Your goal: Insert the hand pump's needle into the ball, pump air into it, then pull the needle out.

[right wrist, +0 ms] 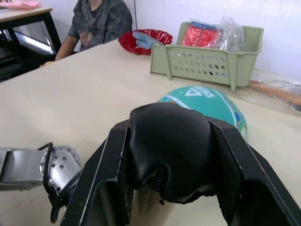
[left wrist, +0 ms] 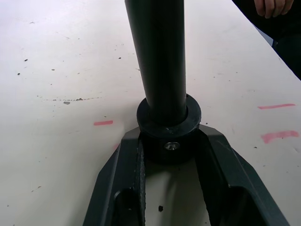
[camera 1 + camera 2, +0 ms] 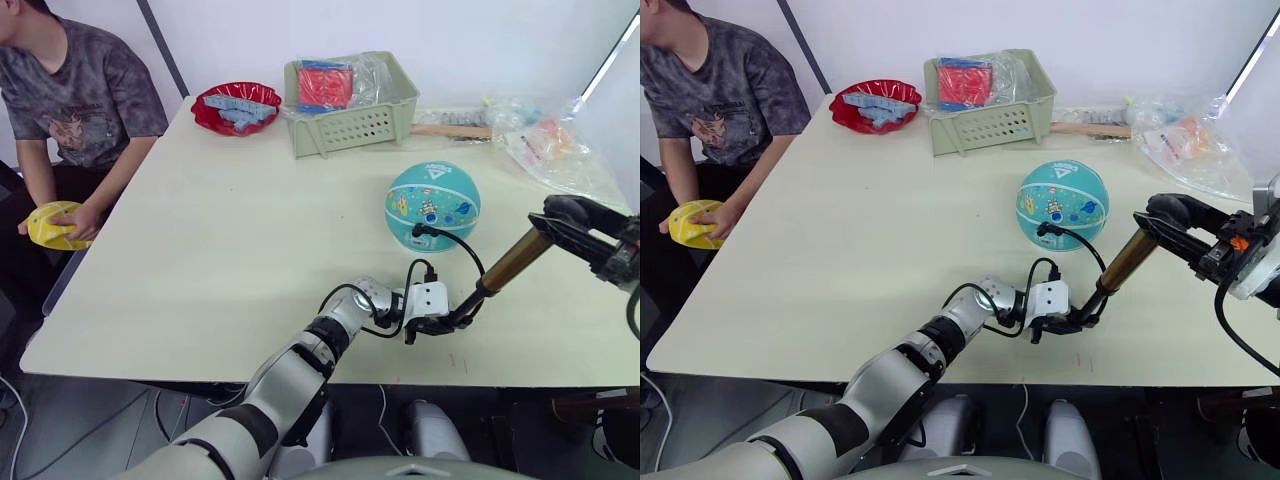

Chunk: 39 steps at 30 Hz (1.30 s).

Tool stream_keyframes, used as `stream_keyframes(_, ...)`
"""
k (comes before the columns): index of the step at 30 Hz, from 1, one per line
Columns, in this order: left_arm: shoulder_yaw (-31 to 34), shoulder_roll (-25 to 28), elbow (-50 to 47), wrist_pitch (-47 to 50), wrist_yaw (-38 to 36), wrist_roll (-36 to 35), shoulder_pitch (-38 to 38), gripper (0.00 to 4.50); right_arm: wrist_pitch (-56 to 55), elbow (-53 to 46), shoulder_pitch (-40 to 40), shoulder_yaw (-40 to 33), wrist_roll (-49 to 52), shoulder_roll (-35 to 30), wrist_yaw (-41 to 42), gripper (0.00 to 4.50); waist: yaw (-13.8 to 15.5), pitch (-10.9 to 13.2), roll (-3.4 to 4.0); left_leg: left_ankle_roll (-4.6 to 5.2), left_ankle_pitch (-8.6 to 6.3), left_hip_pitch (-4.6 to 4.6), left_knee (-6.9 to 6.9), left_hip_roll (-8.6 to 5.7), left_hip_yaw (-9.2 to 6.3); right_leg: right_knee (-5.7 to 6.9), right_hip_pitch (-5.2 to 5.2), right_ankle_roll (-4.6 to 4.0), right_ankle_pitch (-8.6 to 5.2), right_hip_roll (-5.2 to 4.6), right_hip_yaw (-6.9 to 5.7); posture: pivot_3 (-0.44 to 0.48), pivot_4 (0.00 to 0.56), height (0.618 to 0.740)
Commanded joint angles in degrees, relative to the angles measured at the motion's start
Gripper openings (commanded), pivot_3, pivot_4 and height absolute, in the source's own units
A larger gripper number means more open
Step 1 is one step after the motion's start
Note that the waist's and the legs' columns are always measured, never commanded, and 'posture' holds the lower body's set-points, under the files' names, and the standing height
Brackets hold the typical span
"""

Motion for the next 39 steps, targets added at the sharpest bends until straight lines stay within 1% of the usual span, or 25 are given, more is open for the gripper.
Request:
stream_keyframes(1,-3.0,2.7,4.6,2.6,-1.7,3.8,3.4,1.1,-0.9,1.1,-4.2,-7.5,2.4,-2.6,-2.8,1.62,0.0,0.0,-0.05,0.0,0.0,-0.03,0.0,0.0,0.06,0.01,-0.09,0.03,0.02,-0.03,0.0,0.0,0.15,0.738)
stream_keyframes(5,-3.2,2.6,4.4,2.6,-1.7,3.7,3.7,1.1,0.2,1.4,-6.2,-8.2,4.4,-3.6,-4.1,1.62,0.1,0.1,-0.13,0.23,-0.14,0.01,0.02,0.0,0.42,-0.01,-0.27,0.25,0.19,-0.3,-0.03,0.0,0.15,0.738)
stream_keyframes(8,-3.3,2.4,4.2,2.6,-1.8,3.7,4.0,1.1,0.8,0.6,-6.5,-7.6,6.2,-3.3,-5.3,1.62,0.1,0.1,-0.12,0.48,-0.29,-0.04,0.02,0.01,0.96,0.0,-0.62,0.54,0.39,-0.59,0.04,0.0,0.15,0.738)
stream_keyframes(12,-3.6,2.3,3.8,2.5,-1.9,3.8,4.6,1.1,1.4,-3.0,-3.5,-3.9,5.8,-0.7,-5.7,1.62,0.2,0.0,-0.2,0.7,-0.43,-0.01,0.03,0.01,1.59,-0.02,-0.84,0.73,0.53,-1.03,-0.03,0.0,0.15,0.738)
stream_keyframes(13,-3.6,2.3,3.7,2.5,-1.9,3.7,4.8,1.1,1.3,-3.6,-2.6,-2.8,5.0,0.4,-5.8,1.62,0.2,-0.1,-0.34,0.77,-0.48,0.04,0.03,0.0,1.7,-0.04,-0.84,0.76,0.55,-1.13,-0.04,0.0,0.15,0.738)
stream_keyframes(17,-3.4,2.0,2.8,2.8,-1.8,3.4,5.0,1.1,-0.1,-5.6,2.5,1.7,-0.2,4.0,-4.3,1.62,0.2,-0.6,-0.91,0.69,-0.87,0.3,0.07,-0.01,1.76,-0.11,-0.85,0.8,0.57,-1.28,-0.17,0.0,0.15,0.738)
stream_keyframes(22,-3.4,1.9,1.9,2.9,-2.1,3.3,5.4,1.1,-3.4,-7.1,7.9,8.4,-6.9,7.9,-2.3,1.62,0.1,-1.0,-1.03,0.73,-1.22,0.46,0.26,-0.01,1.75,-0.2,-0.85,0.86,0.65,-1.4,-0.3,0.0,0.15,0.738)
stream_keyframes(25,-3.5,2.0,1.4,2.9,-2.3,3.3,5.5,1.1,-5.8,-6.3,9.2,12.1,-10.6,10.6,-2.2,1.62,0.1,-1.3,-1.1,0.7,-1.24,0.46,0.25,0.01,1.68,-0.23,-0.85,0.85,0.65,-1.39,-0.41,0.0,0.15,0.738)
stream_keyframes(29,-3.8,1.9,0.5,3.1,-2.7,3.2,6.0,1.1,-9.3,-5.0,11.8,17.2,-17.2,13.2,-0.6,1.62,0.2,-1.5,-0.87,0.61,-1.29,0.45,0.25,0.03,1.61,-0.22,-0.84,0.85,0.65,-1.35,-0.49,0.0,0.15,0.738)
stream_keyframes(33,-3.8,1.8,-0.7,3.7,-3.2,3.0,6.3,1.1,-14.7,-0.9,14.1,23.0,-25.5,16.1,1.1,1.62,0.2,-1.7,-0.82,0.59,-1.3,0.45,0.25,0.03,1.53,-0.22,-0.81,0.83,0.64,-1.32,-0.6,0.0,0.15,0.738)
stream_keyframes(35,-3.9,1.9,-1.5,4.0,-3.4,2.8,6.7,1.1,-16.4,0.0,14.8,24.7,-27.5,17.4,1.6,1.62,0.1,-1.7,-0.72,0.59,-1.3,0.45,0.26,0.03,1.5,-0.22,-0.79,0.83,0.63,-1.3,-0.65,0.0,0.15,0.738)
stream_keyframes(36,-4.0,2.1,-1.9,4.1,-3.6,2.8,7.0,1.1,-17.1,0.4,15.0,25.3,-28.2,18.0,1.8,1.62,0.1,-1.7,-0.71,0.59,-1.3,0.45,0.26,0.03,1.48,-0.22,-0.79,0.65,0.54,-1.29,-0.67,0.0,0.15,0.738)
stream_keyframes(39,-4.2,2.6,-3.0,4.3,-4.0,2.8,7.7,1.1,-18.5,1.1,15.3,26.0,-29.7,18.7,2.5,1.62,0.1,-1.7,-0.68,0.59,-1.3,0.45,0.26,0.03,1.43,-0.2,-0.76,0.62,0.52,-1.26,-0.73,0.0,0.15,0.738)
